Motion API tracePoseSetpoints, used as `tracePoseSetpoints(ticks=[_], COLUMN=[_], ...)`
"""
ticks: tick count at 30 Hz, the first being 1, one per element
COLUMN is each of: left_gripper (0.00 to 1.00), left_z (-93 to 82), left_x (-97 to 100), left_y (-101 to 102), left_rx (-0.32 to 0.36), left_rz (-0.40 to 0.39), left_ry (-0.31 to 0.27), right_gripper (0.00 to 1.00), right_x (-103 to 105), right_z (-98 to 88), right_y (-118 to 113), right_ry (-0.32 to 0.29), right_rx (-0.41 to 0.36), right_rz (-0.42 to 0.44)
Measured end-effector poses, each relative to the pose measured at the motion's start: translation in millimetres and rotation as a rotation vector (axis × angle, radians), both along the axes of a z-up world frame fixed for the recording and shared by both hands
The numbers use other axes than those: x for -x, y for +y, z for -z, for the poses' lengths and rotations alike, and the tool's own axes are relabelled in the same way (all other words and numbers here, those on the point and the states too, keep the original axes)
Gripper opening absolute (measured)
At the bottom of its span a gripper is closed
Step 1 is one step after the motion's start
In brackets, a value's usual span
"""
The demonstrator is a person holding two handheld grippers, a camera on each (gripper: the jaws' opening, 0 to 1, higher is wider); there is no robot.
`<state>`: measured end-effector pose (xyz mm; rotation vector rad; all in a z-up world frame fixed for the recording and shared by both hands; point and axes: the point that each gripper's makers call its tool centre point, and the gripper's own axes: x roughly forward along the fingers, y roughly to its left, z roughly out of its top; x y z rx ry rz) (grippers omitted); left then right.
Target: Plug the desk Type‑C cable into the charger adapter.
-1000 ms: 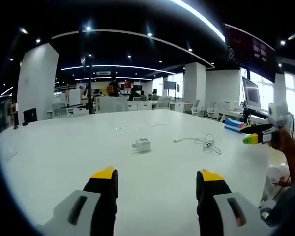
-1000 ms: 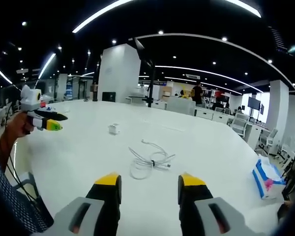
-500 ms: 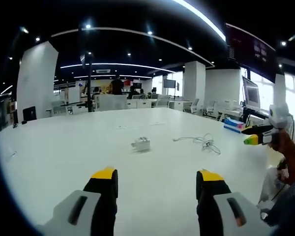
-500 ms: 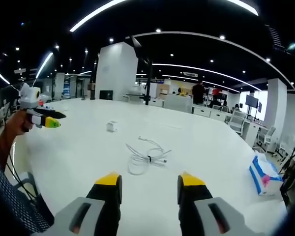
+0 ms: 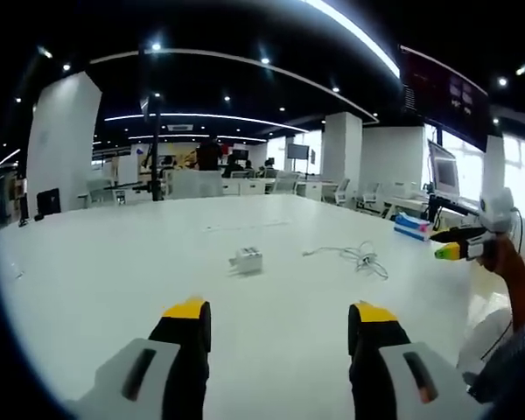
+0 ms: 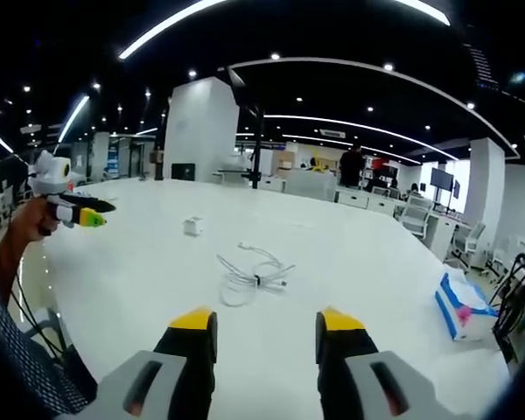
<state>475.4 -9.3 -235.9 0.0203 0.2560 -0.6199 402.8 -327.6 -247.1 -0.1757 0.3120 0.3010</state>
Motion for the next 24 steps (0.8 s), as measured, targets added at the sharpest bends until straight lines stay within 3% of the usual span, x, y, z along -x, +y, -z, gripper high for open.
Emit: tracePoseSetpoints(ticks=[13, 24], left_gripper=[0.64, 0.64], left_z=[4.6, 6.3], left_x=[-9.0, -33.5], left_y=[3, 5], left_rx=[-0.035, -0.038], left_rz=[0.001, 0.025], left_ry=[0.007, 0.027], right_gripper=[0.47, 0.47], right_x=[-4, -31], right_z=[0.6, -1.4], right_y=[-3, -5], right_ry=[0.011, 0.018], right_rx=[0.009, 0.015], right_rz=[-0.006, -0.017])
